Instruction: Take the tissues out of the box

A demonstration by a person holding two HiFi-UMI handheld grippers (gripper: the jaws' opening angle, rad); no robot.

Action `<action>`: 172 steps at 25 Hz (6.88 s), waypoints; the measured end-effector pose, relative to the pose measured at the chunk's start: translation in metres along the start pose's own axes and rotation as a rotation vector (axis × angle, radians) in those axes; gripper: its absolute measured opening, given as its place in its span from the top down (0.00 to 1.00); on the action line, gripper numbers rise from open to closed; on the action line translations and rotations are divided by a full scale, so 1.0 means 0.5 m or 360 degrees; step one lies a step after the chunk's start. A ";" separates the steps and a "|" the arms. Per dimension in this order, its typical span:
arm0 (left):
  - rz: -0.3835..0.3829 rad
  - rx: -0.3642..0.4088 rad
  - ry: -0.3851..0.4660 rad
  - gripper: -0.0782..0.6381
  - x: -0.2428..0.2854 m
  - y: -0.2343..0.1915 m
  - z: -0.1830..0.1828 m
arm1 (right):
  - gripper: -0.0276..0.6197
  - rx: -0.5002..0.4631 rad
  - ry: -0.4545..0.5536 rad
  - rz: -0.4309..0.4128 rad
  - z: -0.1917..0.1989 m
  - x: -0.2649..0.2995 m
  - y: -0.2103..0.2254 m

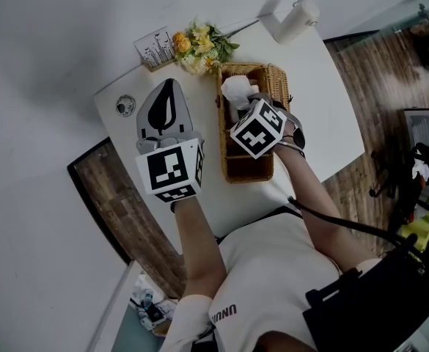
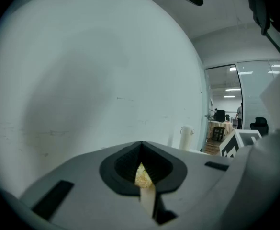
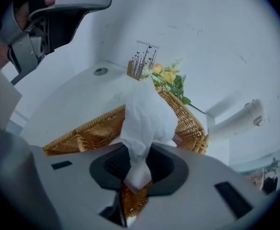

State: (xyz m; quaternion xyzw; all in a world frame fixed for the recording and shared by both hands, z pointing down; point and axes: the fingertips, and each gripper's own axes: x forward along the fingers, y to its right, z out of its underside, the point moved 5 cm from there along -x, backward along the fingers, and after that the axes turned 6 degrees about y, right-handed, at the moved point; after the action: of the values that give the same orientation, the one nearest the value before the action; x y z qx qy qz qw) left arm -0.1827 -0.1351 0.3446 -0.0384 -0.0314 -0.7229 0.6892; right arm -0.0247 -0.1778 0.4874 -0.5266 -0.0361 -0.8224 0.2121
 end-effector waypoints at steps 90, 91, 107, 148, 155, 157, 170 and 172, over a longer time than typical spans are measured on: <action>-0.0037 0.0059 0.0034 0.87 -0.025 0.007 -0.028 | 0.86 0.0086 0.0333 0.0203 -0.053 -0.087 0.040; -0.0037 0.0059 0.0035 0.87 -0.026 0.008 -0.028 | 0.86 0.0085 0.0334 0.0204 -0.053 -0.088 0.041; -0.0036 0.0068 0.0045 0.87 -0.032 0.011 -0.033 | 0.87 0.0094 0.0372 0.0234 -0.060 -0.102 0.044; -0.0046 0.0083 0.0073 0.87 -0.046 0.016 -0.048 | 0.87 0.0084 0.0488 0.0306 -0.083 -0.150 0.052; -0.0047 0.0085 0.0078 0.87 -0.048 0.016 -0.051 | 0.88 0.0075 0.0508 0.0325 -0.086 -0.160 0.053; -0.0049 0.0086 0.0078 0.87 -0.050 0.016 -0.051 | 0.88 0.0073 0.0512 0.0331 -0.087 -0.162 0.053; -0.0048 0.0086 0.0080 0.87 -0.049 0.016 -0.050 | 0.88 0.0066 0.0529 0.0357 -0.090 -0.170 0.056; -0.0048 0.0086 0.0081 0.87 -0.050 0.015 -0.051 | 0.88 0.0065 0.0530 0.0357 -0.090 -0.171 0.055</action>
State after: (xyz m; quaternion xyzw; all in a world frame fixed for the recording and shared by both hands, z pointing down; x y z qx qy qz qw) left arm -0.1741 -0.1131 0.3168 -0.0007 -0.0339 -0.7329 0.6794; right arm -0.0219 -0.1891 0.3877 -0.3795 0.0418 -0.8685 0.3161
